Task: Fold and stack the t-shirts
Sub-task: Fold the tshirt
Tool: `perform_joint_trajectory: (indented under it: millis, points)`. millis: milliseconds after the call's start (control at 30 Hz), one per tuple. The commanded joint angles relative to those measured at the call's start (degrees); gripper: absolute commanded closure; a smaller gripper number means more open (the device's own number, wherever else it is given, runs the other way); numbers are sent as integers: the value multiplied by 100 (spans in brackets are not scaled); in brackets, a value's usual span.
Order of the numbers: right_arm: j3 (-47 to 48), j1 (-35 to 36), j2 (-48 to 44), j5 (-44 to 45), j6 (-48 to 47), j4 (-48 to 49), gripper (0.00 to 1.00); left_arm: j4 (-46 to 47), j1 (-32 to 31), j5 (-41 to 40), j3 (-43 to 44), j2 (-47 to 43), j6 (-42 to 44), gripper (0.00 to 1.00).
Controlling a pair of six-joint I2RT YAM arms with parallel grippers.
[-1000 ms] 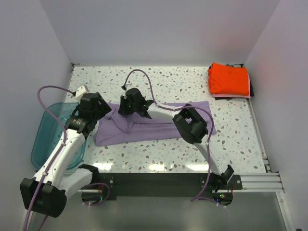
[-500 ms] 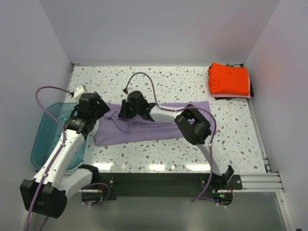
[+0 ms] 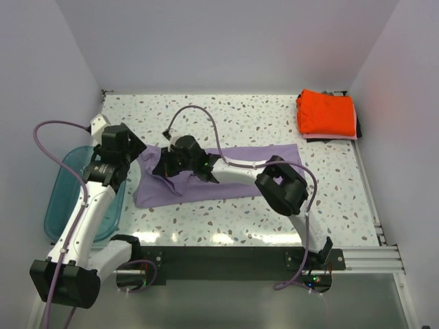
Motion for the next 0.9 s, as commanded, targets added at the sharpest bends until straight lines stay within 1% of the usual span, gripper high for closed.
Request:
perform_joint_trajectory:
  millis: [0, 200, 233, 300, 333, 400, 467, 600, 667, 767, 800, 833, 867]
  points:
    - [-80, 227, -163, -37, 48, 417, 100, 11, 122, -57, 380, 82, -47, 27]
    - [-1, 491, -31, 24, -66, 277, 100, 46, 219, 39, 442, 205, -47, 27]
    - [16, 518, -14, 42, -145, 242, 97, 63, 236, 92, 416, 222, -64, 27]
    - [69, 571, 13, 59, -224, 110, 84, 90, 289, 153, 416, 258, -64, 27]
    - [78, 588, -5, 68, -251, 92, 69, 133, 307, 223, 390, 284, -64, 27]
    - [-27, 588, -92, 173, -286, 101, 60, 142, 333, 268, 389, 319, -73, 26]
    - [-158, 580, -276, 226, -400, 66, 55, 195, 342, 338, 372, 319, -73, 26]
    - [-396, 536, -716, 454, -576, -205, 53, 309, 351, 470, 258, 354, -91, 27]
    - [-588, 457, -1066, 788, -655, -452, 53, 432, 351, 645, 144, 468, -143, 30]
    - [-1010, 98, -1524, 1438, -682, -1145, 53, 511, 333, 830, -49, 705, -371, 36]
    - [-1125, -217, -1882, 1613, -673, -1643, 53, 555, 203, 857, -120, 775, -467, 37]
    - [-1239, -394, -2042, 1789, -681, -1918, 53, 616, 80, 709, -268, 828, -686, 38]
    - [-1414, -596, -2235, 2226, -725, -2234, 52, 608, -70, 559, -322, 977, -819, 38]
